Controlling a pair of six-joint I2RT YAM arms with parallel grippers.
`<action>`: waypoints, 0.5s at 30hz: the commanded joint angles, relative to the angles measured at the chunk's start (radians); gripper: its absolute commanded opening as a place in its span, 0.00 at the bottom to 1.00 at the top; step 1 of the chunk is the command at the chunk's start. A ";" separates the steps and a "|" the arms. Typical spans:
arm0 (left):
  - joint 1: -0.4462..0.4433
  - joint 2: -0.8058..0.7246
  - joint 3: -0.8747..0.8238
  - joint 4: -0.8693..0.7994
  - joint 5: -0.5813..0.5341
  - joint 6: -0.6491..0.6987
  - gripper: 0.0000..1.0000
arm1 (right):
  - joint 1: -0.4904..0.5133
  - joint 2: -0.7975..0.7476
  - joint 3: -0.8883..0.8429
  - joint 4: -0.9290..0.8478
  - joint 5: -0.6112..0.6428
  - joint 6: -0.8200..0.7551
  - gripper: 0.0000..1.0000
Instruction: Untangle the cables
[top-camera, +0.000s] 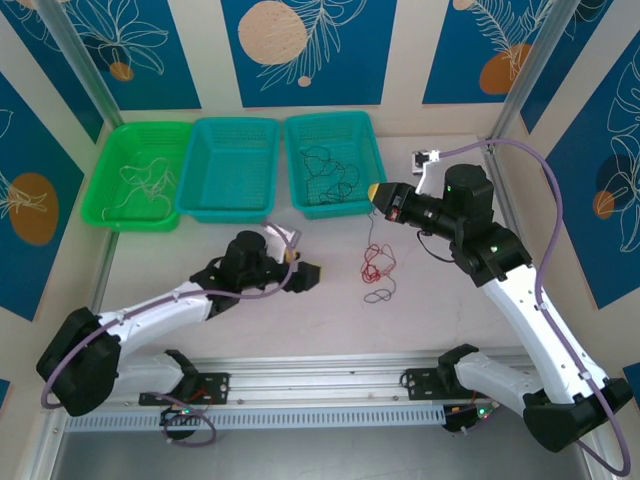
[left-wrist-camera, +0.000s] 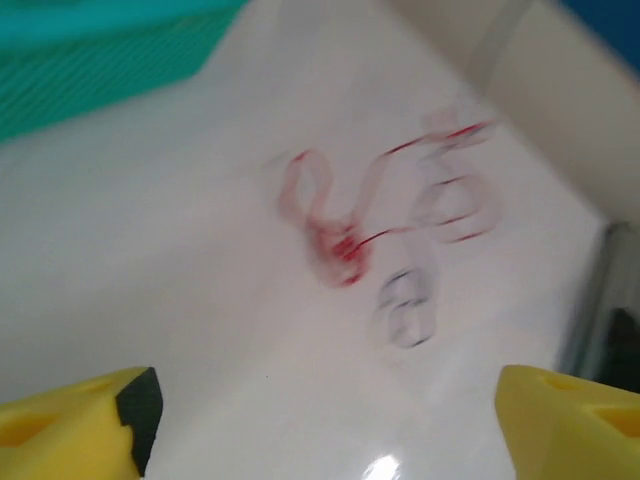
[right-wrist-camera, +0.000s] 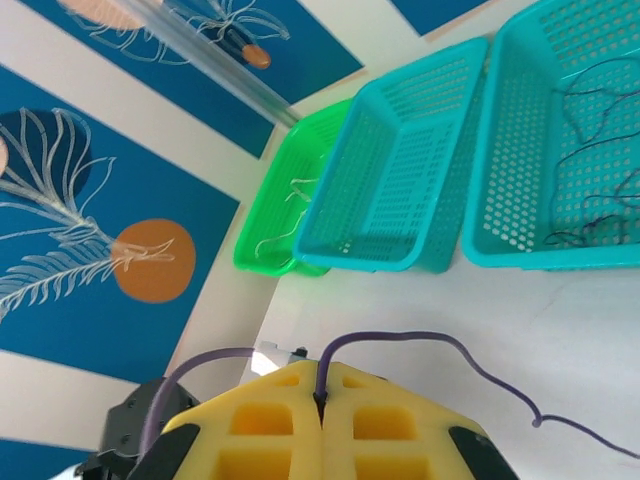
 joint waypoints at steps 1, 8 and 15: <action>-0.040 0.077 0.090 0.117 0.094 0.184 0.94 | 0.023 -0.010 0.048 0.044 -0.059 0.002 0.00; -0.084 0.375 0.218 0.216 -0.040 0.163 0.95 | 0.052 -0.011 0.058 0.080 -0.077 0.028 0.00; -0.110 0.533 0.254 0.359 -0.113 -0.017 0.38 | 0.047 -0.034 0.086 0.086 -0.049 0.058 0.00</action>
